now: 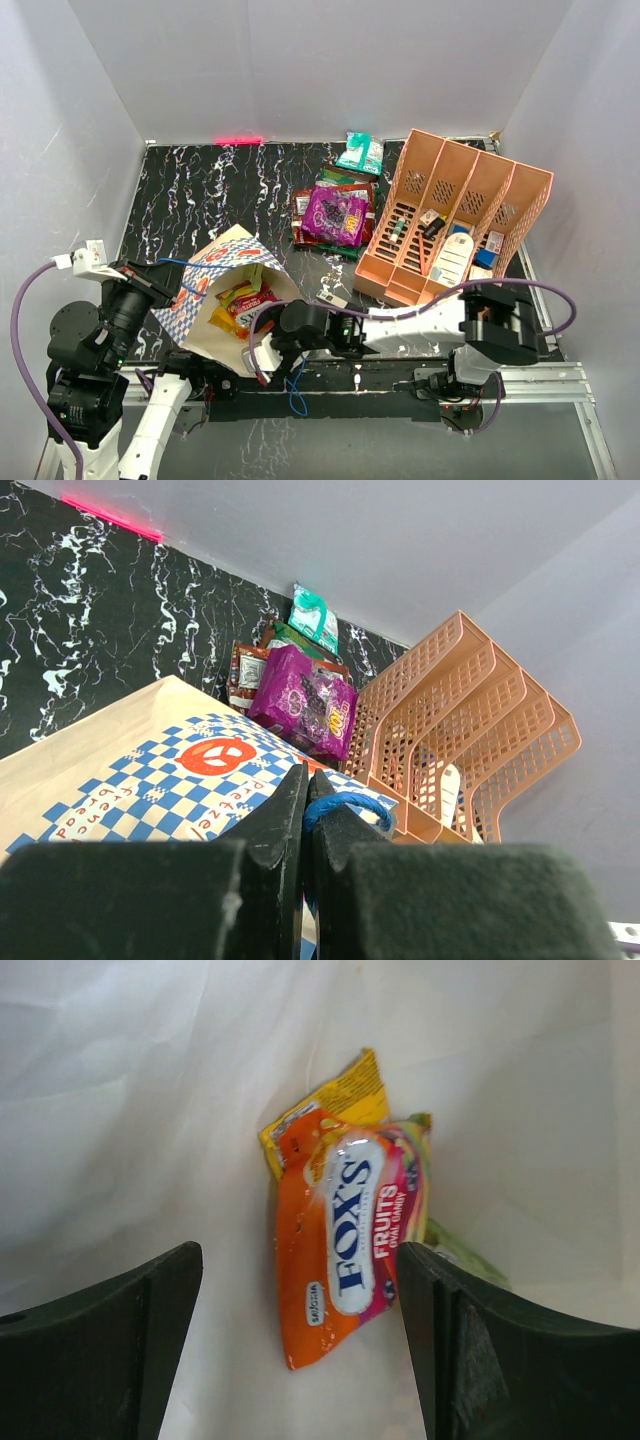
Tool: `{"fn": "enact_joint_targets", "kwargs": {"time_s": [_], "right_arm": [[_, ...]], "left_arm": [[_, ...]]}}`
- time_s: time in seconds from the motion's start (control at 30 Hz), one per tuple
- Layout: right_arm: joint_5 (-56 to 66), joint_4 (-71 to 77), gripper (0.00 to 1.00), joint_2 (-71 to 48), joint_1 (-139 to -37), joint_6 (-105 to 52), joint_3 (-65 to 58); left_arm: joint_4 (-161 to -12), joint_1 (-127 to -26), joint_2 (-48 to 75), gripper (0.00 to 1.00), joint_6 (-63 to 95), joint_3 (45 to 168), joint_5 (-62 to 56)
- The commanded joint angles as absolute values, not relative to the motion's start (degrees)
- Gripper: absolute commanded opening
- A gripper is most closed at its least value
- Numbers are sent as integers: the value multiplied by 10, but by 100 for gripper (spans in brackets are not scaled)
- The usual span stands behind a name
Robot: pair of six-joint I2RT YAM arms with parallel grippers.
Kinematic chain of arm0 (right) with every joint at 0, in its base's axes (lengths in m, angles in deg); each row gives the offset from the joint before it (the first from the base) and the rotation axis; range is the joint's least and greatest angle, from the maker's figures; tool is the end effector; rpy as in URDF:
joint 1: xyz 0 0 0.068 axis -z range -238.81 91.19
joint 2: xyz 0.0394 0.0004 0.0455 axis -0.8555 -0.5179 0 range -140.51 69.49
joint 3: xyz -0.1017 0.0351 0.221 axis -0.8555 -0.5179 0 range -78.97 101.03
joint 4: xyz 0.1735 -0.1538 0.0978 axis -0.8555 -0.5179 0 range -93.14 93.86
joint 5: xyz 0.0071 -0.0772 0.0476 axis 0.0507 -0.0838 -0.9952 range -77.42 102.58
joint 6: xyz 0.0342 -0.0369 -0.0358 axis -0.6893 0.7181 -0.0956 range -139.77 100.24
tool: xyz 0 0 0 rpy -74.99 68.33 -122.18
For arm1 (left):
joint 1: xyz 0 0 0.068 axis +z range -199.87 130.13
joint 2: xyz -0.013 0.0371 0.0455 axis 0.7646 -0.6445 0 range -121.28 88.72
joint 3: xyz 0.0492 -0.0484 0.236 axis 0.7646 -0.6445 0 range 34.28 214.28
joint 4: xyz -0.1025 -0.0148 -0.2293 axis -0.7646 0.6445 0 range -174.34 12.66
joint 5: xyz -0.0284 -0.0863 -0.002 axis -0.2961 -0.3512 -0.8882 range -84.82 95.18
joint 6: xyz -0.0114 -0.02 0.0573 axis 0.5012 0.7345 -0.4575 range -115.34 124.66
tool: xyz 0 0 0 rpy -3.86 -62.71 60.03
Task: Take the snacks out of the paper bag
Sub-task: Take out the snack from the paper bag.
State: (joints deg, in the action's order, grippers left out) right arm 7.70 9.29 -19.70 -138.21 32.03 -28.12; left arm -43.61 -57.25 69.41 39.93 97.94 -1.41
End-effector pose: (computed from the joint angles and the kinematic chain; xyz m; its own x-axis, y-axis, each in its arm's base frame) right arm 0.0585 0.3340 0.1856 0.7181 -0.4191 -0.5555 -0.6923 -0.3497 -0.6312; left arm 0.0419 -0.0108 0.4059 -0.0881 -0.5670 -0.8190 0.2328 0.7877 -0.5704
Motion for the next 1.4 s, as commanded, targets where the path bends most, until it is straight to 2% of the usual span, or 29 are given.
{"fn": "enact_joint_targets", "kwargs": {"time_s": [0.0, 0.3, 0.5, 0.63, 0.77, 0.87, 0.97, 1.37], "right_arm": [[120, 151, 80, -250, -1383, 324, -246], [129, 198, 78, -335, -1359, 302, -203], [168, 260, 67, -379, -1350, 295, -179], [192, 271, 53, -406, -1340, 279, -148], [197, 261, 34, -407, -1330, 262, -126], [160, 259, 27, -384, -1330, 255, -134], [139, 257, 9, -362, -1330, 230, -141], [73, 257, 7, -218, -1331, 128, -206]], "left_arm": [[-451, -575, 694, 0, 394, 986, -23], [-446, -575, 694, 0, 399, 990, -31], [-447, -575, 699, 0, 404, 986, -34], [-443, -575, 699, 0, 403, 989, -34], [-436, -575, 700, 0, 401, 994, -31], [-432, -575, 701, 0, 399, 994, -26], [-430, -575, 702, 0, 399, 990, -22], [-420, -575, 695, 0, 400, 991, 5]]}}
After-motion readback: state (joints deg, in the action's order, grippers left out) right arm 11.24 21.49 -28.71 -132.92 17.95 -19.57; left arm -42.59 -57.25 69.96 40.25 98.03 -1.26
